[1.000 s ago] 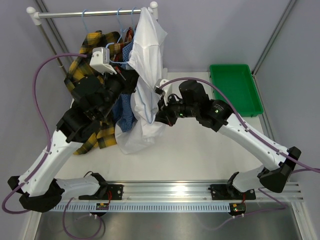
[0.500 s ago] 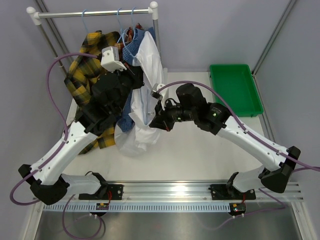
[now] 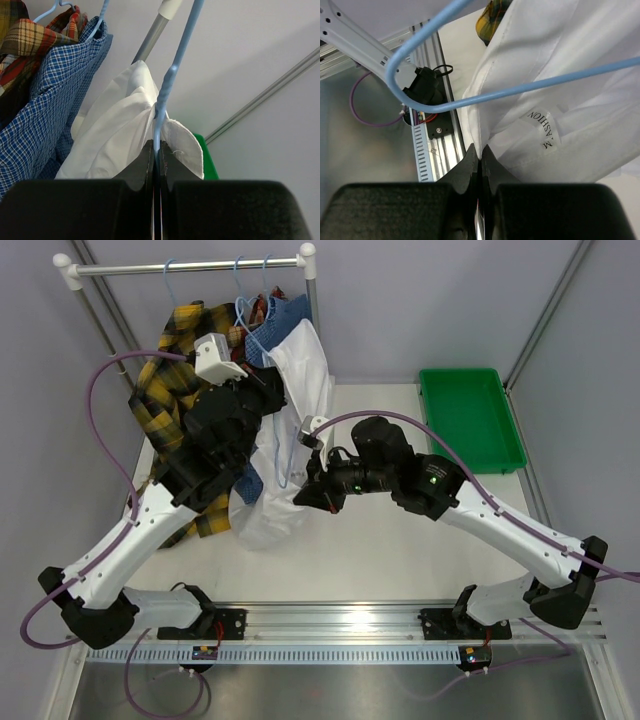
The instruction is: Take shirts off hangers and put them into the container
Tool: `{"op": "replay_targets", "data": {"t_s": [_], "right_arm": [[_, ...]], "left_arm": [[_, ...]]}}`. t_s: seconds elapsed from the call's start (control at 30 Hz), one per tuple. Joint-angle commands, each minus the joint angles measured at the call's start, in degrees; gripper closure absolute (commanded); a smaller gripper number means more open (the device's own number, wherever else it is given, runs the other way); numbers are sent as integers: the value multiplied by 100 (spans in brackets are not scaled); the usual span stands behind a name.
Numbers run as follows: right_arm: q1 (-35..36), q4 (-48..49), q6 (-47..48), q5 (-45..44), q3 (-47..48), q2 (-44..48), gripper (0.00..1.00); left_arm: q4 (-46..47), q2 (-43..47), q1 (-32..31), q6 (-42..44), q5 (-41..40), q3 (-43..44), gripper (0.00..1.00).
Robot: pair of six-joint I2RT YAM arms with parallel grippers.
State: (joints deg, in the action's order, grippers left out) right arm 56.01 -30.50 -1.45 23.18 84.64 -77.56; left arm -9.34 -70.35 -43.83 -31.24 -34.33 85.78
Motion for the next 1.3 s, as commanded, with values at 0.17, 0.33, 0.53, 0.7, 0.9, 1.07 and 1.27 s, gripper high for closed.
{"op": "replay_targets", "data": {"t_s": [0.17, 0.33, 0.53, 0.7, 0.9, 1.07, 1.27], "right_arm": [[314, -616, -242, -286, -131, 65, 100], [43, -685, -145, -1200, -360, 329, 100], [-1029, -878, -75, -1824, -90, 795, 100], [-1548, -1528, 293, -2616, 772, 506, 100], [-1733, -1652, 198, -2967, 1519, 146, 100], [-1900, -2003, 268, -3758, 2450, -215, 100], [-2260, -2478, 734, -4356, 4031, -601, 100]], "left_arm": [[1253, 82, 147, -347, -427, 404, 100], [329, 529, 147, -268, 417, 405, 100], [-840, 1399, 147, 74, 1199, -122, 100], [-1499, 1927, 147, 382, 2383, -351, 100], [-2202, 2288, 147, 593, 3641, -456, 100], [-2862, 2701, 147, 830, 3172, -711, 100], [-3565, 3316, 147, 1103, 2186, -738, 100]]}}
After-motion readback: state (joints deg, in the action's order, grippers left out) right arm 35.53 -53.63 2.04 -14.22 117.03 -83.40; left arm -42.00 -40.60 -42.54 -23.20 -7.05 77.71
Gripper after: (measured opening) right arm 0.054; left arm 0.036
